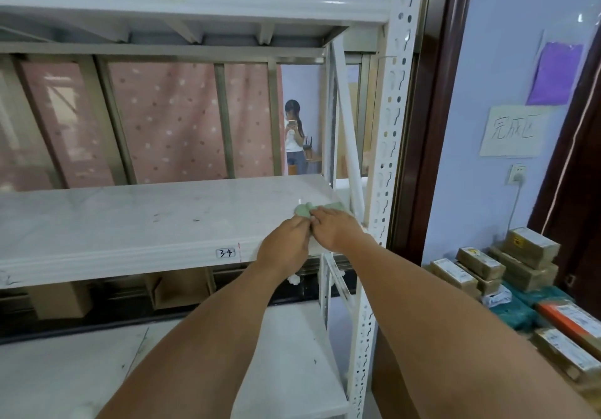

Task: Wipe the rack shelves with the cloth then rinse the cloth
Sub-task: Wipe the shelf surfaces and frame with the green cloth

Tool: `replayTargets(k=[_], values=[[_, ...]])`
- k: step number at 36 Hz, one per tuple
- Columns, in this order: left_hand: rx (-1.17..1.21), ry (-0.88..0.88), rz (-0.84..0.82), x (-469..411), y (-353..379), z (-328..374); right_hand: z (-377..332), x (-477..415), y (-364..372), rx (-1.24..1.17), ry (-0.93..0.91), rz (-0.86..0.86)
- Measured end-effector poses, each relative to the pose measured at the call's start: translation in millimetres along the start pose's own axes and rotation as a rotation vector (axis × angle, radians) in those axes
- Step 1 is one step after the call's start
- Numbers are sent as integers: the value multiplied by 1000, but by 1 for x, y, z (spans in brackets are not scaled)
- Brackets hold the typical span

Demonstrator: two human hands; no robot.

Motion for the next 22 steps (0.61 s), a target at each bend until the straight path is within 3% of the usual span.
replayTargets(k=[5,15,22], values=[[-67,52,82,14,-9,-12,12,-13,15,47,21,-45],[-287,-161,298,62,-74,-124,-4,-14,-3,141,7,-86],[-264,-161,457,86,-94,-181,-6,-16,2,56,24,-109]])
Point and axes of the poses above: each hand's wrist, its own x-axis away from the middle knuckle, its own y-axis out of the palm, z = x × y, the point moved 4 cm from there along -x, towards the middle knuckle, and after that the axes turned 14 degrees about -y, right-handed, at the moved point
